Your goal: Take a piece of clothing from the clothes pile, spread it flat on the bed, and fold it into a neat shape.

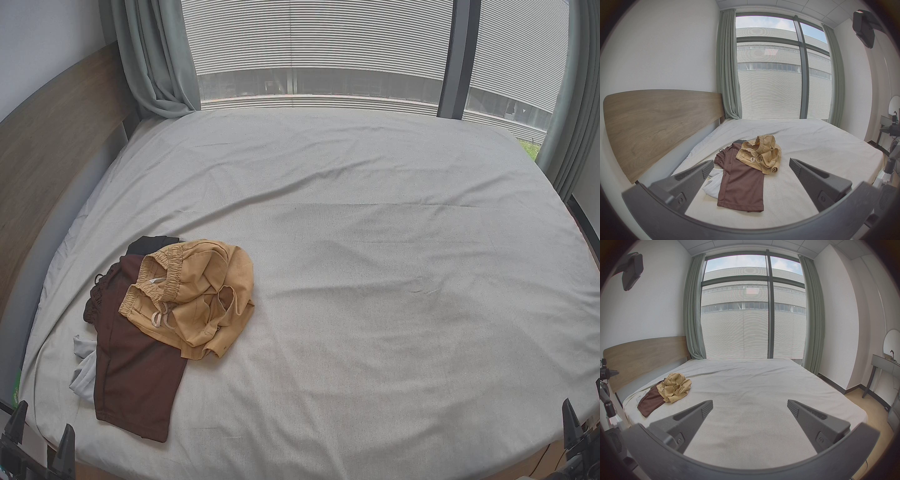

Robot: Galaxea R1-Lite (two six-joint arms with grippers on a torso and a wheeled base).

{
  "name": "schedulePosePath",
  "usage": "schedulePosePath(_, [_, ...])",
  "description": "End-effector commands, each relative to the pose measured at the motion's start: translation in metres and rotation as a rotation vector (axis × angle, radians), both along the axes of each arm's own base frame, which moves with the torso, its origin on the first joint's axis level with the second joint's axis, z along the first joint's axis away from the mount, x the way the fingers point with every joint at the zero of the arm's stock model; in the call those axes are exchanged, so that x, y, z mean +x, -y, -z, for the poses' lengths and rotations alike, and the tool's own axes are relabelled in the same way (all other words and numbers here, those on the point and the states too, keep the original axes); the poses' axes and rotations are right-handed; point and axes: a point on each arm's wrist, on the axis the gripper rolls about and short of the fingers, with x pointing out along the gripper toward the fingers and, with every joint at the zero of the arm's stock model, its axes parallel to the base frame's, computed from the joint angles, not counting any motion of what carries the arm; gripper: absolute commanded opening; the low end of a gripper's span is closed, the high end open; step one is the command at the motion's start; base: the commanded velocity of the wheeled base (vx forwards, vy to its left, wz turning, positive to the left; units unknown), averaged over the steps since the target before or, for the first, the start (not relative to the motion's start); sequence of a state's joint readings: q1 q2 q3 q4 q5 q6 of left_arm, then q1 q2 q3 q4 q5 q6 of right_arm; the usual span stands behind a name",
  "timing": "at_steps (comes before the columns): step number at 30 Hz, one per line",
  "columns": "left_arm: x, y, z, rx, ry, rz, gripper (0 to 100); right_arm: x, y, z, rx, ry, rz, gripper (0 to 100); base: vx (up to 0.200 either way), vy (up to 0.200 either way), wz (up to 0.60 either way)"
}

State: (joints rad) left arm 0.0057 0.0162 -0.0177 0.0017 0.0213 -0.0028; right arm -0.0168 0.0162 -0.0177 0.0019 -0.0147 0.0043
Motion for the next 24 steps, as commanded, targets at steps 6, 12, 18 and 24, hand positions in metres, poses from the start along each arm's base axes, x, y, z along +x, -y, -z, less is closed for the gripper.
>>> schedulePosePath(6, [0.0002,0.0,0.0046,0.007,-0.002,-0.002,100,0.0,0.0,0.005,0.002,-0.001,0.001,100,0.0,0.0,0.0])
schedulePosePath(12, [0.0003,0.0001,0.0047,0.02,0.0,0.002,100,0.0,0.0,0.005,0.003,-0.001,0.001,100,0.0,0.0,0.0])
schedulePosePath(18, [0.0003,0.0002,0.0044,0.027,0.003,0.006,100,0.0,0.0,0.0048,0.003,0.001,0.002,100,0.0,0.0,0.0])
schedulePosePath(24, [0.0003,0.0002,0.0042,0.038,0.004,0.01,100,0.0,0.0001,0.005,0.003,-0.001,0.004,100,0.0,0.0,0.0])
